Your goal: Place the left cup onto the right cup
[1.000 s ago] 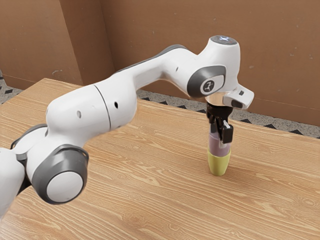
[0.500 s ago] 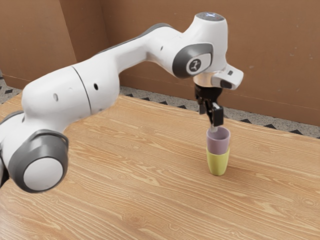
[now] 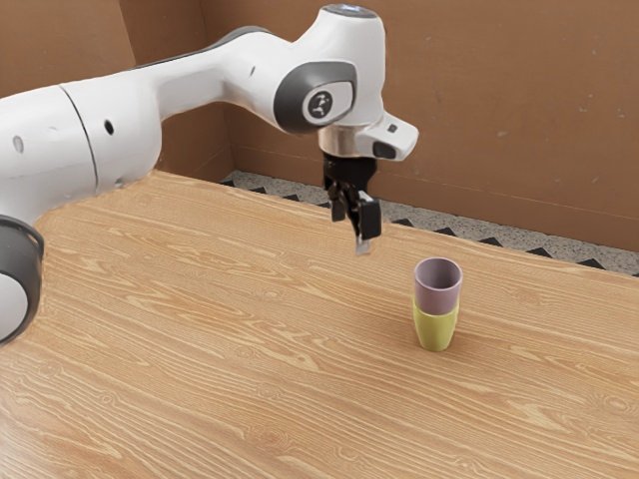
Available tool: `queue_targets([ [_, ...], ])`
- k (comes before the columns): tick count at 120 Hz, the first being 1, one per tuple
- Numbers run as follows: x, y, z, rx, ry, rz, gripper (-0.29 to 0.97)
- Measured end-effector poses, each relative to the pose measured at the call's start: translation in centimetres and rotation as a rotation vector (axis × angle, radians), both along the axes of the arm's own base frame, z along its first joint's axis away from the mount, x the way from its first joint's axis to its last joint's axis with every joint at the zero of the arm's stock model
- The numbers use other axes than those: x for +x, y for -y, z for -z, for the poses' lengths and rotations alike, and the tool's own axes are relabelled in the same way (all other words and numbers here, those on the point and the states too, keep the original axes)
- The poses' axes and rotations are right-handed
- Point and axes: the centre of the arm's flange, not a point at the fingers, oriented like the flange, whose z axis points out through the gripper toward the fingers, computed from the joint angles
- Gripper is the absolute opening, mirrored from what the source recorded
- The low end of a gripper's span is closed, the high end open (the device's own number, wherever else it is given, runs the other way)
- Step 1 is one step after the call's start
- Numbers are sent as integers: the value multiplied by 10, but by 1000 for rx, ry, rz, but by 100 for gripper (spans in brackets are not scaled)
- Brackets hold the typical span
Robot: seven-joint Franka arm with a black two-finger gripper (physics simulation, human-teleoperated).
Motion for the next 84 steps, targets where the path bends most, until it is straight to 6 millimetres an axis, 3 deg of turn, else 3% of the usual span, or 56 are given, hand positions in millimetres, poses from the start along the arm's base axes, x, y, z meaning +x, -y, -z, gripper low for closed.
queue_targets([
  [39, -28, -50, -17, 15, -14, -93, 68],
  [84, -33, -93, -36, 26, 15, -214, 68],
])
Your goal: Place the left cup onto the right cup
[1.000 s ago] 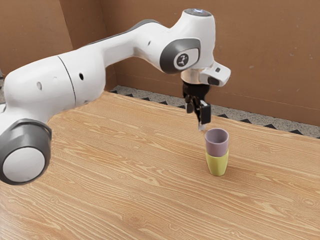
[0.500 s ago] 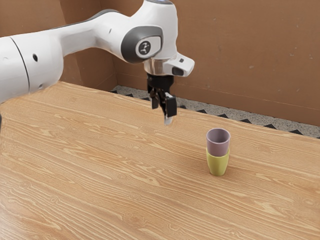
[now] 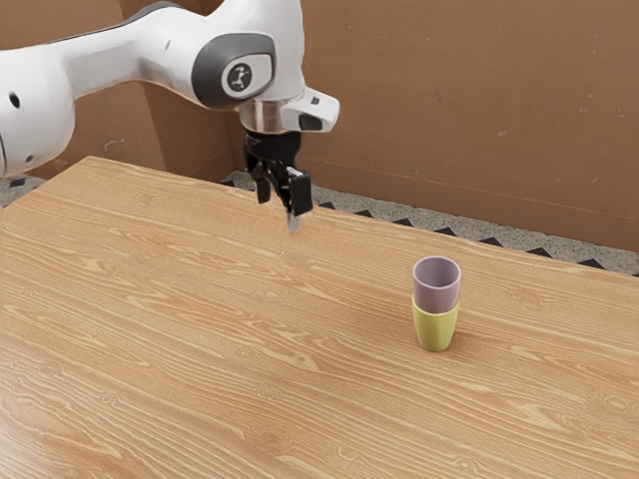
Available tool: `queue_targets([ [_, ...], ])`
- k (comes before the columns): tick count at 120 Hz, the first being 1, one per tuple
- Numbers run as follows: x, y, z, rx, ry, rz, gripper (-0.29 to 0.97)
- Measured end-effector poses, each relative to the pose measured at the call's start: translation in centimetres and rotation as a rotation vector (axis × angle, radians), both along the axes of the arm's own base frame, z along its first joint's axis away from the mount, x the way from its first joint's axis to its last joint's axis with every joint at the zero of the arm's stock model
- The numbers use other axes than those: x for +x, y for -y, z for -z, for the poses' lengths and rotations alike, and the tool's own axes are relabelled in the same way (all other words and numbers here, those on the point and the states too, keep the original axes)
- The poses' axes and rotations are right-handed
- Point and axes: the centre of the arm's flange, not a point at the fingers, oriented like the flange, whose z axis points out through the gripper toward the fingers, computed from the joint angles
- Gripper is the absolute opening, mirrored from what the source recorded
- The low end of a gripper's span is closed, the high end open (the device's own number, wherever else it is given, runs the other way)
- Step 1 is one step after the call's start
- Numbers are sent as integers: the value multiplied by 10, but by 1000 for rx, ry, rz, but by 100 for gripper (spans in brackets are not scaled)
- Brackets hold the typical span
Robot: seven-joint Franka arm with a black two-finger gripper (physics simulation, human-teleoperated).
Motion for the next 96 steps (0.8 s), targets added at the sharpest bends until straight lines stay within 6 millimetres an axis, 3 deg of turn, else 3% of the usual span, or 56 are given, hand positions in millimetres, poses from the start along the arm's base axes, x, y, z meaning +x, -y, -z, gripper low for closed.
queue_targets([
  [71, -4, -83, -20, 25, 23, -227, 68],
  [96, -3, -95, -23, 29, 30, -263, 68],
])
